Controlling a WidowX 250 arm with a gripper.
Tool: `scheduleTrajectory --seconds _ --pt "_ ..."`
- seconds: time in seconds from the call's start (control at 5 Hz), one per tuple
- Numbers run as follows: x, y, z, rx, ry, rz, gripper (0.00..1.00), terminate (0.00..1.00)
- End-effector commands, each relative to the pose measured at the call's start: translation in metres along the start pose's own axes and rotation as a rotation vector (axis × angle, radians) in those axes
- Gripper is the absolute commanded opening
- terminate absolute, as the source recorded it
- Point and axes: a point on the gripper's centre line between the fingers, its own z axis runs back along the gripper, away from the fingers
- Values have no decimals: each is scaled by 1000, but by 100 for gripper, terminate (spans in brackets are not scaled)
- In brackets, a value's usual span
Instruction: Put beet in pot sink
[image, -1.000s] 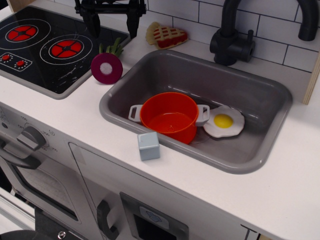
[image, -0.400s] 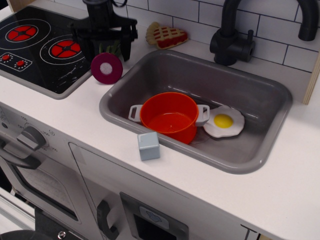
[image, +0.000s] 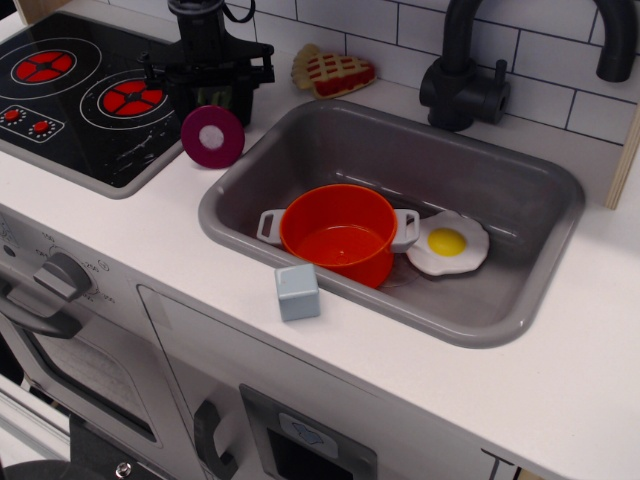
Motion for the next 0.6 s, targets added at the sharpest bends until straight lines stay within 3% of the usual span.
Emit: scheduleTrajectory --seconds 0.0,0.4 --pt "12 -9 26 -16 -89 41 0 0" --pt "-14 -30 68 -135 -169 48 0 0"
